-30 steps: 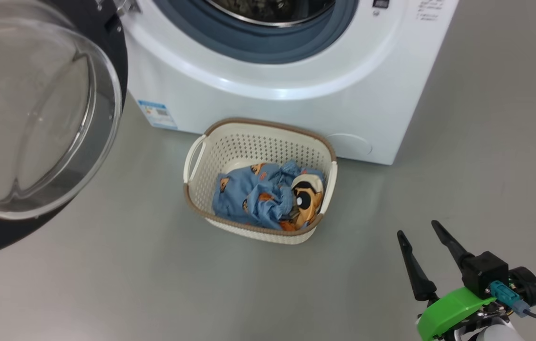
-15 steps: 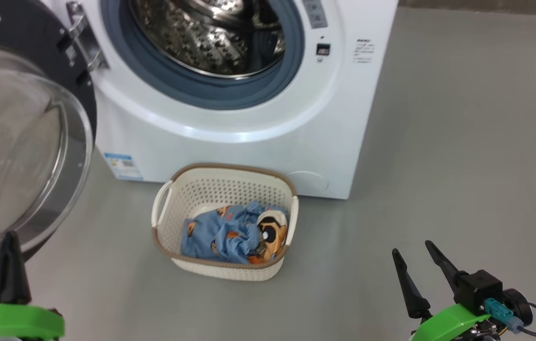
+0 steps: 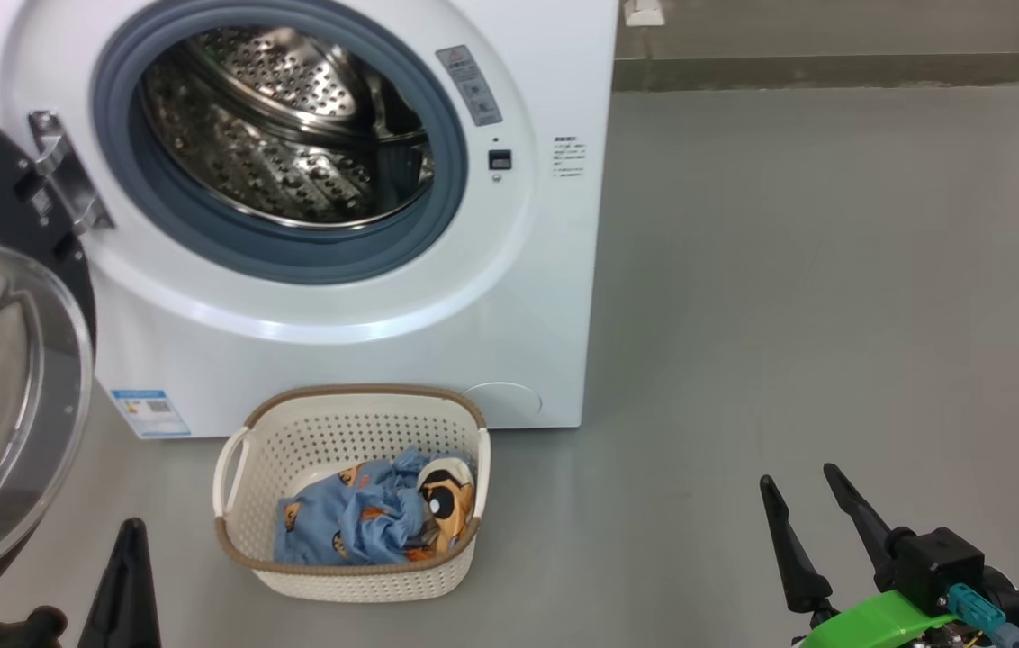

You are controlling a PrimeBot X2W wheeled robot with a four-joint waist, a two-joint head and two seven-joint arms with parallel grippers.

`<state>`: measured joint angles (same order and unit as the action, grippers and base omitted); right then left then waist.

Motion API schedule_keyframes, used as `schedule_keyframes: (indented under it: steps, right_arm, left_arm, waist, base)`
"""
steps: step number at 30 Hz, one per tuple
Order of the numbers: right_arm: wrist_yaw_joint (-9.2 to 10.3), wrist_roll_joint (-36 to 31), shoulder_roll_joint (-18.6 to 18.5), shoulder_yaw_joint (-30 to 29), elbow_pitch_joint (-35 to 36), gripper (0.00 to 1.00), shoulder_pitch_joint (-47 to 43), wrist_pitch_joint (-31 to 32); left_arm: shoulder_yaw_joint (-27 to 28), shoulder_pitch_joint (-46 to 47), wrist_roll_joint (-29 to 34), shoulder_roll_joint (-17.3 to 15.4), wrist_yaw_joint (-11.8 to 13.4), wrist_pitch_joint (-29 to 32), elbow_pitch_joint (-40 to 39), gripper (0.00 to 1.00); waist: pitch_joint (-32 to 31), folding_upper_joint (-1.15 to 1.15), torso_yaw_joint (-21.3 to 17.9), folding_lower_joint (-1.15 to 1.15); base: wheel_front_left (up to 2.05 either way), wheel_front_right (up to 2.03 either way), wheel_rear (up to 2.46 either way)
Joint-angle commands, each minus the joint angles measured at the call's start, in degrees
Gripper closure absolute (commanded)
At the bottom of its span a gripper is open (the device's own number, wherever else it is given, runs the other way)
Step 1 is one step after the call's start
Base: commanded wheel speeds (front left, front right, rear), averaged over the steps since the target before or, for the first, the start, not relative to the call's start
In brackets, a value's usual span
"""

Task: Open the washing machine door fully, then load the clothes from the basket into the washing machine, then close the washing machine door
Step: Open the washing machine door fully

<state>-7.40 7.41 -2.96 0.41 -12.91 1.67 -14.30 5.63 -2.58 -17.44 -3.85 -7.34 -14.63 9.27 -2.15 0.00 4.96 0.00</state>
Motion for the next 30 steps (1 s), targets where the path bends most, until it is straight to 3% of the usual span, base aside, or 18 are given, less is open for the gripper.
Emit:
schedule_keyframes:
  steps: [1, 4, 5, 6, 7, 8, 30]
  right_arm:
    - [-0.09, 0.35, 0.06, 1.25, 1.81, 0.0, 0.37, -0.69]
    - [-0.09, 0.8, 0.07, 0.97, 2.63, 0.0, -0.02, -0.69]
    - [-0.09, 0.9, 0.07, 0.78, 2.91, 0.0, -0.06, -0.69]
    - [-0.09, 1.0, 0.07, 0.66, 3.16, 0.0, -0.07, -0.69]
    - [-0.09, 1.05, 0.07, 0.64, 3.35, 0.0, -0.04, -0.69]
    - [-0.09, 1.05, 0.07, 0.65, 3.51, 0.0, 0.03, -0.69]
    - [-0.09, 0.67, 0.08, 0.59, 4.1, 0.0, -0.07, -0.7]
  left_arm:
    - [1.56, 1.05, -0.03, -0.67, -0.14, -0.37, -1.8, 1.0]
    - [0.44, 0.59, -0.85, -0.05, -0.14, -0.37, -1.85, 1.0]
    - [-0.41, 0.48, -1.5, 0.08, -0.14, -0.37, -1.75, 0.87]
    - [-1.06, 0.41, -2.06, 0.15, -0.14, -0.37, -1.76, 0.56]
    - [-1.41, 0.34, -2.51, 0.2, -0.14, -0.37, -1.83, 0.12]
    - [-1.55, 0.2, -2.87, 0.23, -0.14, -0.37, -1.73, 0.0]
    - [-3.29, -0.33, -3.26, -0.04, -0.14, -0.37, -2.09, 0.0]
  waist:
    - [-0.89, 0.0, -1.31, 0.0]
    - [-0.9, 0.0, -2.01, 0.0]
    - [-0.87, 0.0, -2.21, 0.0]
    - [-0.82, 0.0, -2.39, 0.0]
    - [-0.75, 0.0, -2.58, 0.0]
    - [-0.67, 0.0, -2.76, 0.0]
    - [-0.67, 0.0, -2.61, 0.0]
  base:
    - [0.0, 0.0, 0.0]
    - [0.0, 0.0, 0.0]
    - [0.0, 0.0, 0.0]
    - [0.0, 0.0, 0.0]
    - [0.0, 0.0, 0.0]
    - [0.0, 0.0, 0.0]
    - [0.0, 0.0, 0.0]
